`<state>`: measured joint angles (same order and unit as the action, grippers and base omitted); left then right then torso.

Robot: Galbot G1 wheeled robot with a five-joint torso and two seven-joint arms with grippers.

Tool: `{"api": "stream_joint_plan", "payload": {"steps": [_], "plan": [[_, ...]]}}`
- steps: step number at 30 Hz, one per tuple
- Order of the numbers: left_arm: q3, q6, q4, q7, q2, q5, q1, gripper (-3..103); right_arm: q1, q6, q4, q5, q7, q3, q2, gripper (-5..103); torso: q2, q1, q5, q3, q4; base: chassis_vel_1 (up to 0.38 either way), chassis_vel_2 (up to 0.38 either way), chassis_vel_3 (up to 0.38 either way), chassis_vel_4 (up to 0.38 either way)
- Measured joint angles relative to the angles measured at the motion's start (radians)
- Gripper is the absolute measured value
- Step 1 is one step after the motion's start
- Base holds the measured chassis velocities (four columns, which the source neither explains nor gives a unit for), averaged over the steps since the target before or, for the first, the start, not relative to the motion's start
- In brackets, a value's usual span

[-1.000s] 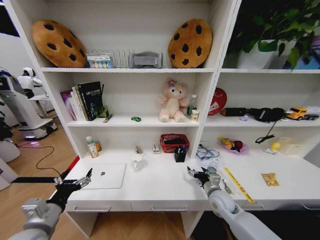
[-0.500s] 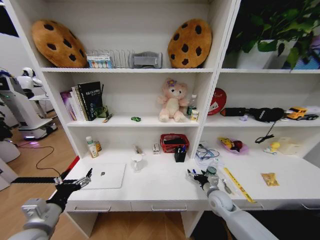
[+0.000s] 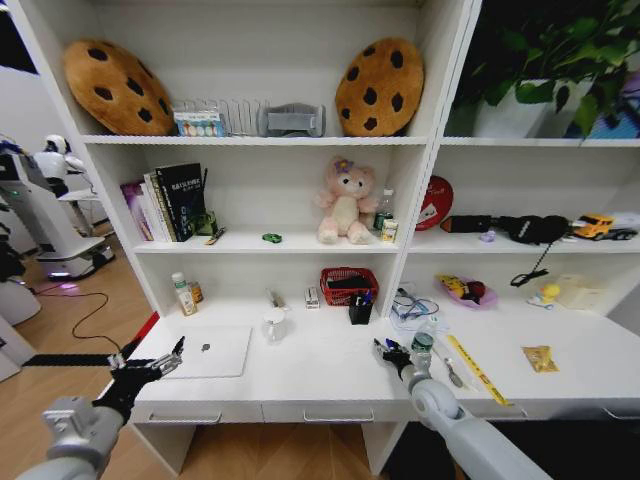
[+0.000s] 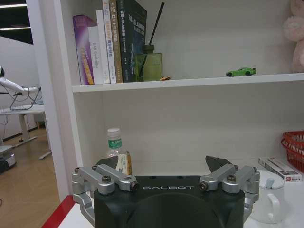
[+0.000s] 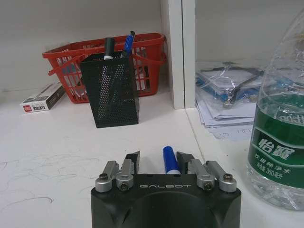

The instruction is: Organize the objects on the table.

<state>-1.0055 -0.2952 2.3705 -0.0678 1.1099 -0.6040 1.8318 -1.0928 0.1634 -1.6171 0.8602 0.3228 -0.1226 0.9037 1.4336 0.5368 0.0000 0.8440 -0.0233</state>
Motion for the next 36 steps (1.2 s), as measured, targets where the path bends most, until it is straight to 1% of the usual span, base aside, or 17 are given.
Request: {"api": "stream_joint_plan", "payload": {"steps": [1,2,4,5,6,7,9,10,12,13,14,17,22,31,33,34,36], "plan": [[0.000,0.000,0.000,0.000,0.000,0.000,0.000,100,0.001,-0.001,0.000,0.000,0.000,0.000,-0.001,43,0.000,0.000,0.0001,0.000,0.0000,0.000,0.000,0.000,0.000],[0.000,0.000,0.000,0.000,0.000,0.000,0.000,100,0.001,-0.001,0.000,0.000,0.000,0.000,-0.001,43,0.000,0.000,0.0001,0.000,0.0000,0.000,0.000,0.000,0.000],[0.000,0.000,0.000,0.000,0.000,0.000,0.000,100,0.006,-0.002,0.002,0.001,0.000,0.000,-0.003,33,0.000,0.000,0.0000,0.000,0.0000,0.000,0.000,0.000,0.000],[0.000,0.000,0.000,0.000,0.000,0.000,0.000,100,0.008,-0.002,0.003,0.001,0.000,0.000,-0.004,33,0.000,0.000,0.0000,0.000,0.0000,0.000,0.000,0.000,0.000],[0.000,0.000,0.000,0.000,0.000,0.000,0.000,100,0.010,-0.002,0.004,0.002,0.000,0.001,-0.005,27,0.000,0.000,0.0001,0.000,0.0000,0.000,0.000,0.000,0.000],[0.000,0.000,0.000,0.000,0.000,0.000,0.000,100,0.010,-0.002,0.004,0.002,0.000,0.001,-0.005,27,0.000,0.000,0.0001,0.000,0.0000,0.000,0.000,0.000,0.000],[0.000,0.000,0.000,0.000,0.000,0.000,0.000,100,0.014,-0.002,0.004,0.003,0.002,0.002,-0.005,16,0.000,0.000,0.0000,0.000,0.0000,0.000,0.000,0.000,0.000],[0.000,0.000,0.000,0.000,0.000,0.000,0.000,100,0.014,-0.002,0.004,0.003,0.002,0.002,-0.005,16,0.000,0.000,0.0000,0.000,0.0000,0.000,0.000,0.000,0.000],[0.000,0.000,0.000,0.000,0.000,0.000,0.000,100,0.016,-0.002,0.004,0.005,0.009,0.003,-0.006,5,0.000,0.000,-0.0001,0.000,0.0001,0.000,0.000,0.000,0.000],[0.000,0.000,0.000,0.000,0.000,0.000,0.000,100,0.016,-0.002,0.004,0.005,0.009,0.003,-0.006,5,0.000,0.000,-0.0001,0.000,0.0001,0.000,0.000,0.000,0.000],[0.000,0.000,0.000,0.000,0.000,0.000,0.000,100,0.017,-0.001,0.004,0.006,0.013,0.004,-0.006,2,0.000,0.000,0.0000,0.000,0.0000,0.000,0.000,0.000,0.000],[0.000,0.000,0.000,0.000,0.000,0.000,0.000,100,0.016,-0.001,0.002,0.006,0.014,0.004,-0.007,0,0.000,0.000,0.0000,0.000,0.0000,0.000,0.000,0.000,0.000],[0.000,0.000,0.000,0.000,0.000,0.000,0.000,100,0.011,-0.002,-0.002,0.004,0.014,0.003,-0.007,0,0.000,0.000,0.0000,0.000,0.0000,0.000,0.000,0.000,0.000],[0.000,0.000,0.000,0.000,0.000,0.000,0.000,100,0.002,-0.033,-0.010,-0.011,-0.004,-0.002,-0.008,-1,0.000,0.000,0.0001,0.000,0.0000,0.000,0.000,0.000,0.000],[0.000,0.000,0.000,0.000,0.000,0.000,0.000,100,-0.001,-0.035,-0.012,-0.013,-0.004,-0.003,-0.008,10,0.000,0.000,0.0001,0.000,0.0000,0.000,0.000,0.000,0.000],[0.000,0.000,0.000,0.000,0.000,0.000,0.000,100,-0.001,-0.035,-0.012,-0.013,-0.004,-0.003,-0.008,10,0.000,0.000,0.0001,0.000,0.0000,0.000,0.000,0.000,0.000],[0.000,0.000,0.000,0.000,0.000,0.000,0.000,100,-0.003,-0.035,-0.012,-0.015,-0.004,-0.004,-0.008,20,0.000,0.000,0.0001,0.000,0.0000,0.000,0.000,0.000,0.000]]}}
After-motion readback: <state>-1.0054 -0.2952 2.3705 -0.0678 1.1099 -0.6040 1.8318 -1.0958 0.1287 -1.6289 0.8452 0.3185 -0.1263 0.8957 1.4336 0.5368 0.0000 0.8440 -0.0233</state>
